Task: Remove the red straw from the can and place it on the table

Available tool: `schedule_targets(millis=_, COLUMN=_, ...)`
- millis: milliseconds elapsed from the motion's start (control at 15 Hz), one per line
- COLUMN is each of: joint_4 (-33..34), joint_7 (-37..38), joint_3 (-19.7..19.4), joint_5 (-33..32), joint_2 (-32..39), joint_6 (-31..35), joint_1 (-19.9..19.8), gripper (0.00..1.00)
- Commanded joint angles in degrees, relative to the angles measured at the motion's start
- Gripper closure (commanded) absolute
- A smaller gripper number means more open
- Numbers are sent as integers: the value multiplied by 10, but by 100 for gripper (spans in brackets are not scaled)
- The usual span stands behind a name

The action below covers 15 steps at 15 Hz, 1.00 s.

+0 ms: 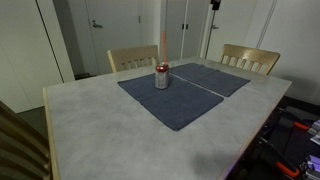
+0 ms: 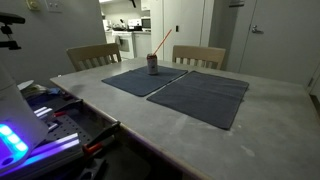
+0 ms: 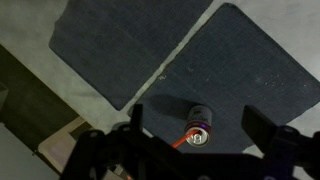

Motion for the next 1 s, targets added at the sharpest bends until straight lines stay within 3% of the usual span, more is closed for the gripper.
schedule_targets(millis=0, joint_4=-2, joint_7=-26, joint_3=-8, joint_5=2, joint_2=17, joint_6=47, joint_1=2, gripper=0)
schedule_targets(millis=467, joint_4=25, joint_7=-103, joint_3=-17, joint_5=31, joint_2=81, joint_6=125, joint_1=7, gripper=0)
schedule_targets(millis=933, joint_4=65, joint_7=-247, joint_3=-13, joint_5=137, joint_2=160, joint_6=204, joint_1=3, gripper=0)
